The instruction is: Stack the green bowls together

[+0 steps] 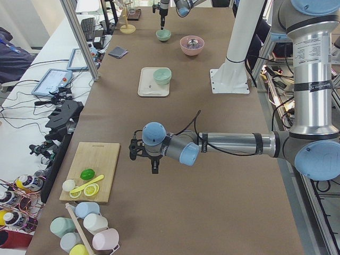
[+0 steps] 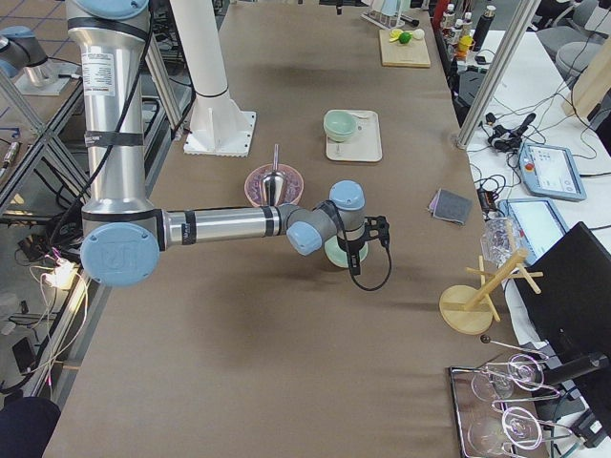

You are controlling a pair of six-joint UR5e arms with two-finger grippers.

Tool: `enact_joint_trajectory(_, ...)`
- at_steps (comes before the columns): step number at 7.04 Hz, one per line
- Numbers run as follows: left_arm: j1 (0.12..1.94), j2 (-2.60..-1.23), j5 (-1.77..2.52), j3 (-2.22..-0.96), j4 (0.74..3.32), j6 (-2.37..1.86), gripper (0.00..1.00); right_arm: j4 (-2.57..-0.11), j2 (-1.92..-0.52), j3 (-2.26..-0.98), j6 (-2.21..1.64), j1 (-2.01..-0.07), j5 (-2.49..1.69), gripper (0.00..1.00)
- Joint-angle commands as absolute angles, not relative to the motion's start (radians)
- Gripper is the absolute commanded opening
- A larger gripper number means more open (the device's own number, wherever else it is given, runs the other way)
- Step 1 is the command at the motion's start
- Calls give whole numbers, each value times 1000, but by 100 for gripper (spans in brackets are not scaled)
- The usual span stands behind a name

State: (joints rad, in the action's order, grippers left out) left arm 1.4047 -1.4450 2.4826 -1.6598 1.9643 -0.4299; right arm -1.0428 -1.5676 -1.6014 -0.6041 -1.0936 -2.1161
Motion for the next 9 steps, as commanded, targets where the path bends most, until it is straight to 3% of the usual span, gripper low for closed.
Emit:
enact_joint_trajectory(1,1405,-1445,2482,-1661,1965,-430,98,-1042,-1566,-1600,-614,-1074,-2115,71)
enact_joint_trajectory(5,1404,-1447,2485,-1666,1967,-430,98,-1042,-1566,-1594,-615,-1068,-2114,62)
enact_joint_trajectory(7,1404,-1447,2485,-1667,1967,-430,98,-1042,-1569,-1592,-643,-1056,-2114,42)
enact_joint_trajectory(9,1404,-1447,2485,-1667,1967,-430,98,-1042,-1569,-1589,-644,-1048,-2109,39)
